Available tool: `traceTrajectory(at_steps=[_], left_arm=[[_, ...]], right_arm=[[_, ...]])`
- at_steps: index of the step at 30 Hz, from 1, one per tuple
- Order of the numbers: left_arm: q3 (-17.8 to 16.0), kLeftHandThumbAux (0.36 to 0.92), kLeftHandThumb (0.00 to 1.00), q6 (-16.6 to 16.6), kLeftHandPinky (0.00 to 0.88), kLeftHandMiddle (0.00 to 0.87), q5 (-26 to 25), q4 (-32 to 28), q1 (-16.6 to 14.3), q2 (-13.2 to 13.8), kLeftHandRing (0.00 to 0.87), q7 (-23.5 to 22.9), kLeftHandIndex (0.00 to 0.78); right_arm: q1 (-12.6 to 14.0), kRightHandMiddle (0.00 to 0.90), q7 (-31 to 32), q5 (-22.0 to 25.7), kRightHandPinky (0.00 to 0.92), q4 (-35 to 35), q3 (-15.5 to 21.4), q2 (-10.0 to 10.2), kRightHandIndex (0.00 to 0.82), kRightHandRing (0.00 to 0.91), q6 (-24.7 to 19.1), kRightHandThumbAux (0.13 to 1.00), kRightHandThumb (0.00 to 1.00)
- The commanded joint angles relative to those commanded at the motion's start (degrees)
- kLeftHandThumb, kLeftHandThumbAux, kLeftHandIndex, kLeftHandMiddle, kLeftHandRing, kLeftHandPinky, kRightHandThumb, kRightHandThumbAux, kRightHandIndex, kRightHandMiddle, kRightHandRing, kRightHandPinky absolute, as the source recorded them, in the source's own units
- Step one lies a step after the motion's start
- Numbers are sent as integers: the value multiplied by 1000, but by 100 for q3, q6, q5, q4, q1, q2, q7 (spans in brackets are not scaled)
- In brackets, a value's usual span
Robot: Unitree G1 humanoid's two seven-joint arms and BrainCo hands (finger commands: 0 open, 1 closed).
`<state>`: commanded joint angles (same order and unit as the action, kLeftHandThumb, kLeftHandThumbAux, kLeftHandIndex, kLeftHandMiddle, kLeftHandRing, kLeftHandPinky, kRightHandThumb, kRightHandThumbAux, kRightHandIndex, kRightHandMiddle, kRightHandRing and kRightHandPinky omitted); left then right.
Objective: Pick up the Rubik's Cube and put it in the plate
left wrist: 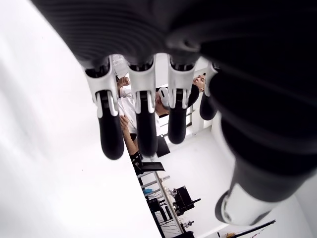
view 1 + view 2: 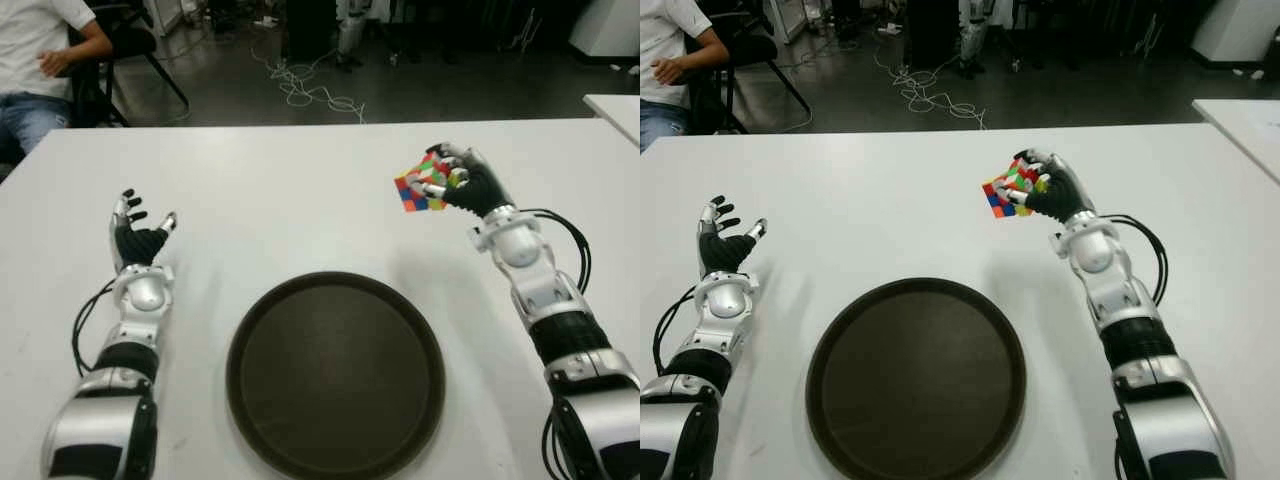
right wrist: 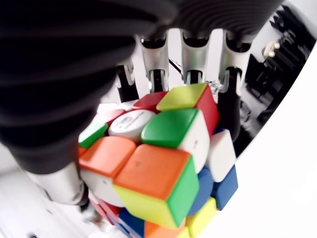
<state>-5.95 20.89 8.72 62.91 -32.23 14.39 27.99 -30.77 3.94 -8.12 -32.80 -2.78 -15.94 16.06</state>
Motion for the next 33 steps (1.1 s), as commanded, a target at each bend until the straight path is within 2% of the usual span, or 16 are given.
traceTrajectory(at_steps=[5,11,15,18,23,28,33], left_arm=[[3,774,96,3,339,215,7,3,-3,-2,258,17,132],[21,758,81,-18,332,202,28,5,-9,1,247,30,130],[54,757,78,-20,302,193,75,18,-14,17,231,67,134],[56,760,82,-9,314,199,93,25,-15,21,237,78,141],[65,757,77,-29,304,207,129,38,-27,25,242,90,144],[52,767,80,-12,325,218,110,30,-25,20,256,55,142],[34,776,86,11,353,231,82,28,-26,10,280,30,140]], right_arm=[[130,781,394,407,783,196,106,107,438,794,-73,719,704],[240,782,944,805,775,456,167,179,439,789,-346,719,706],[379,784,1454,1221,777,897,182,246,440,790,-761,718,706],[467,786,1690,1477,782,1197,203,295,440,793,-1045,718,707],[466,792,2071,1891,787,1375,291,328,441,796,-1461,717,709],[481,792,2275,2046,787,1523,294,333,442,793,-1776,715,710],[513,798,2424,2021,792,1602,230,319,442,796,-1866,713,712]])
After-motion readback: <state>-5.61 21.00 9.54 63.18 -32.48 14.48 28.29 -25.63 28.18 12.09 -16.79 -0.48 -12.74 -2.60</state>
